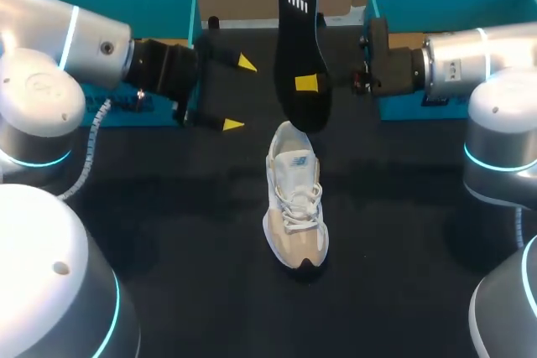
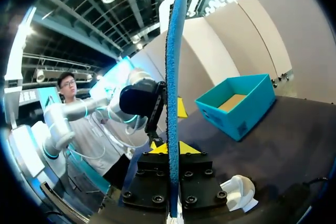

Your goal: Take the shoe out of the shoebox, open the shoe tongue, remove and reinsert the insole, then place the shoe into the shoebox

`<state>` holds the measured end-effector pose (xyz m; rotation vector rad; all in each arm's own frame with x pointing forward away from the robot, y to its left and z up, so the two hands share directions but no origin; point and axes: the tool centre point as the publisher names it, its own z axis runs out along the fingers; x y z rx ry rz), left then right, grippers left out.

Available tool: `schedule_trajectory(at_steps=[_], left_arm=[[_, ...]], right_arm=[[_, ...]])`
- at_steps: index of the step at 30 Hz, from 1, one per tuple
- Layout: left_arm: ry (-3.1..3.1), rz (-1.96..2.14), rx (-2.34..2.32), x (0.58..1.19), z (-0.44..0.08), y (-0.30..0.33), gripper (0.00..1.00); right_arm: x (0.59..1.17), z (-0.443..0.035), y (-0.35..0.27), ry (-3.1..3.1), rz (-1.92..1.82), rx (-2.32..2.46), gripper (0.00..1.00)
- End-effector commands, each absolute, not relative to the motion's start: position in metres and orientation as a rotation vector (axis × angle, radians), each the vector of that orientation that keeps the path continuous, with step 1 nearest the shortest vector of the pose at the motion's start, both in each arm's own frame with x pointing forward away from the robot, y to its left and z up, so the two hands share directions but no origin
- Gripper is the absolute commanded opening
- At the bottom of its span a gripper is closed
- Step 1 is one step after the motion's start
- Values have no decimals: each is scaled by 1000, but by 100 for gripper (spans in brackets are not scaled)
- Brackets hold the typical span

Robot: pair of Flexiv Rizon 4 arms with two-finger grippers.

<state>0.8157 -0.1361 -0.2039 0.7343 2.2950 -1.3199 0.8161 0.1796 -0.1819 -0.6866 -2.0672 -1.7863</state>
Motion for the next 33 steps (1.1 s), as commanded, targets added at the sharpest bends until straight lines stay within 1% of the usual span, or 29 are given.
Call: schedule_trajectory(at_steps=[1,9,15,24,33], left_arm=[[2301,-1316,736,816,-203,-137,100],[2301,-1316,736,816,-203,-137,100],[2390,-1270,704,814,-212,-135,100],[2474,-1284,565,813,-239,-123,100],[2642,-1235,396,816,-274,-119,100]], right_arm=[[816,-182,181,-2070,-1785,-688,0],[816,-182,181,-2070,-1785,-688,0],[829,-189,185,-2116,-1806,-604,0],[844,-207,197,-2137,-1849,-451,0],[844,-207,197,-2137,-1849,-451,0]])
